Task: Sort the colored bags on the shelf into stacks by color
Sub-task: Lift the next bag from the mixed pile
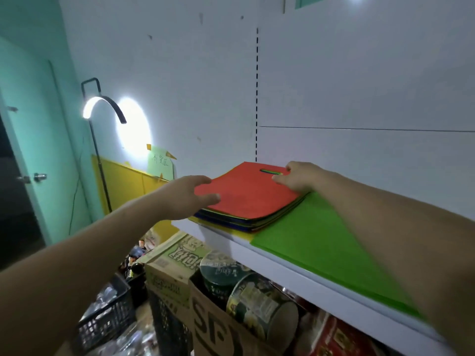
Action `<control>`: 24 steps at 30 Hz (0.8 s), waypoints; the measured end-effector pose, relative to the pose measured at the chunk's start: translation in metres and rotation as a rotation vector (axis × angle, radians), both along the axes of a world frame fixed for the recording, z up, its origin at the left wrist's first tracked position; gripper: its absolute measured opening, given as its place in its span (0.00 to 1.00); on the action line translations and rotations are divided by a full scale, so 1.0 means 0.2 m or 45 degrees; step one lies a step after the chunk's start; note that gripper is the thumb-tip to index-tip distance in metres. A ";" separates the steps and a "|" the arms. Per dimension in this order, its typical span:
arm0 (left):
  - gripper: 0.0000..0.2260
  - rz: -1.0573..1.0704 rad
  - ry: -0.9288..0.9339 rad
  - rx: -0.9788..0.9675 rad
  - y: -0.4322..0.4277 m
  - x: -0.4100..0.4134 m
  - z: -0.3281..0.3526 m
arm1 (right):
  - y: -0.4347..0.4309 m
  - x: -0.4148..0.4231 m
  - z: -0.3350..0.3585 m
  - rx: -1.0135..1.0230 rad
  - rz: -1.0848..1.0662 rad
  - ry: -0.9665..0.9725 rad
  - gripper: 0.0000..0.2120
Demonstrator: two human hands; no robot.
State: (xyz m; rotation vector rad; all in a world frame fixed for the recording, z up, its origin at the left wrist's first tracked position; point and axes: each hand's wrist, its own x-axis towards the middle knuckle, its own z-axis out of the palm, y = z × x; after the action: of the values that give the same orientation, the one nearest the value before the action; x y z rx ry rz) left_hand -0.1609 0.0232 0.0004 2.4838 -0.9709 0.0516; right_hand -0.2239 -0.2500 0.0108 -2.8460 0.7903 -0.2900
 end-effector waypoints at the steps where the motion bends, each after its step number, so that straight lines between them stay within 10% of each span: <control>1: 0.29 -0.009 0.006 0.000 -0.03 0.06 0.00 | -0.03 0.05 -0.01 -0.012 -0.020 0.020 0.35; 16: 0.30 -0.433 -0.038 0.367 -0.36 0.67 -0.04 | -0.12 0.21 -0.05 -0.125 -0.666 0.154 0.40; 24: 0.29 -0.655 -0.041 0.387 -0.39 0.74 -0.05 | -0.01 0.19 -0.06 0.220 -0.915 -0.670 0.27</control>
State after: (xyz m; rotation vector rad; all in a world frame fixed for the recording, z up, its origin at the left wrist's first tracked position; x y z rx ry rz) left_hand -0.0120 -0.0541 -0.0105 2.4115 -1.7085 -0.2389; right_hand -0.1859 -0.2530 -0.0013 -2.0637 1.5617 -0.9498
